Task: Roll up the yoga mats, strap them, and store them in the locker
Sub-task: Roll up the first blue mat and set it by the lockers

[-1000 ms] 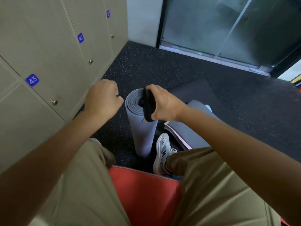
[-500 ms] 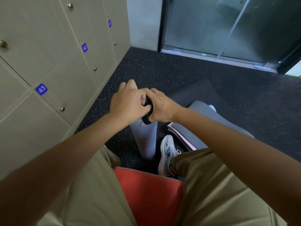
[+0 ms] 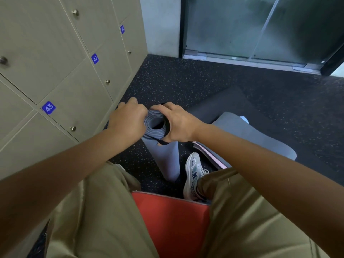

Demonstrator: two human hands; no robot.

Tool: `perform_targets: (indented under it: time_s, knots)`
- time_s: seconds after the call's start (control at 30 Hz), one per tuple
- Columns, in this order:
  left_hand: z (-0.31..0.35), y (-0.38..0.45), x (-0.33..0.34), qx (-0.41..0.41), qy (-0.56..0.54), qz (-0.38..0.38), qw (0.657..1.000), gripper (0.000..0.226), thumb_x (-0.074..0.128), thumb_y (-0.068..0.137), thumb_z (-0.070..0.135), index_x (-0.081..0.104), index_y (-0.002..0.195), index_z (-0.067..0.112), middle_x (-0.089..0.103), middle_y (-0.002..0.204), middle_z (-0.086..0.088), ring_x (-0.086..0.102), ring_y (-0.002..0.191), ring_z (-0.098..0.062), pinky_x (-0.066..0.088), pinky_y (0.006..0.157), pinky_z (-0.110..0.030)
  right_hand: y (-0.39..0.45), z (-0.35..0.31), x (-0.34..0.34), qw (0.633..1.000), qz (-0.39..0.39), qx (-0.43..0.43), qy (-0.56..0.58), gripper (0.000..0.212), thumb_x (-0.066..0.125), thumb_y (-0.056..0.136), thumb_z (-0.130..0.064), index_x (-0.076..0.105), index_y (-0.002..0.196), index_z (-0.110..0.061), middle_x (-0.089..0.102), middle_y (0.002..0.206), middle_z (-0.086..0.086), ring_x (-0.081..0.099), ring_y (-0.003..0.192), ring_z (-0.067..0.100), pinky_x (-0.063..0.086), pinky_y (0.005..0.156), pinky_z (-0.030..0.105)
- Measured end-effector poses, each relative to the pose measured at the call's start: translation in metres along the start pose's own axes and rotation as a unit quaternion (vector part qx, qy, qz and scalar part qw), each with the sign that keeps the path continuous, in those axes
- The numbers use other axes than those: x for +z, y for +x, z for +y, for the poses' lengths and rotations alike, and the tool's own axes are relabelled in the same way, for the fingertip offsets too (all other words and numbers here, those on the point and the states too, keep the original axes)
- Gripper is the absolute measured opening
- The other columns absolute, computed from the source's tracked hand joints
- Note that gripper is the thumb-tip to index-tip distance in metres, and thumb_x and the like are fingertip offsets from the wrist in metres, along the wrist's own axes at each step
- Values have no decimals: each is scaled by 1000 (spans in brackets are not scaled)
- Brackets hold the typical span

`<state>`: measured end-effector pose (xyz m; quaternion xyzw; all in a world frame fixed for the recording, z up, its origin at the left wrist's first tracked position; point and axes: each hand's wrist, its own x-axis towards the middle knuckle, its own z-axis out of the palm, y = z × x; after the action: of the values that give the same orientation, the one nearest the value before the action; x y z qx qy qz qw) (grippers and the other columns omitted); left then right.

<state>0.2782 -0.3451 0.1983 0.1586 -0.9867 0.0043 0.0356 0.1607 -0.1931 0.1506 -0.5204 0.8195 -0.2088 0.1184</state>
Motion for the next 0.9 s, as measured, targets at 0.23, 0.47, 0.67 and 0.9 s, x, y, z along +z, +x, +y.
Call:
perform_targets:
  time_s: [0.23, 0.47, 0.67, 0.9]
  knots:
    - [-24, -13, 0, 10, -38, -75, 996, 58, 73, 90, 13, 54, 144, 17, 67, 121, -14, 64, 106, -32, 42, 73, -34, 0, 0, -3, 1000, -14, 22, -6, 118, 86, 57, -53, 24, 155, -36, 38, 142, 2, 43, 125, 31, 46, 105, 51]
    - [-28, -7, 22, 22, -152, -91, 984, 66, 82, 84, 19, 50, 142, 16, 70, 120, -9, 67, 103, -28, 50, 80, -36, -3, -4, -3, 998, -13, 47, -45, 120, 88, 60, -56, 23, 155, -21, 34, 147, -1, 39, 128, 28, 50, 99, 51]
    - [-31, 4, 33, 42, -227, -66, 971, 72, 90, 76, 21, 56, 139, 19, 67, 98, 4, 50, 71, -7, 34, 62, -18, -9, 8, 1, 998, 7, 62, -14, 123, 90, 62, -52, 21, 156, -14, 30, 155, 3, 36, 136, 26, 43, 109, 48]
    - [-37, 9, 48, 24, -247, -74, 966, 64, 78, 82, 1, 54, 139, 16, 51, 71, 16, 51, 58, -2, 37, 52, -13, -17, 15, 15, 988, 45, 129, 73, 126, 93, 65, -44, 12, 157, -16, 35, 156, 6, 47, 134, 23, 41, 109, 33]
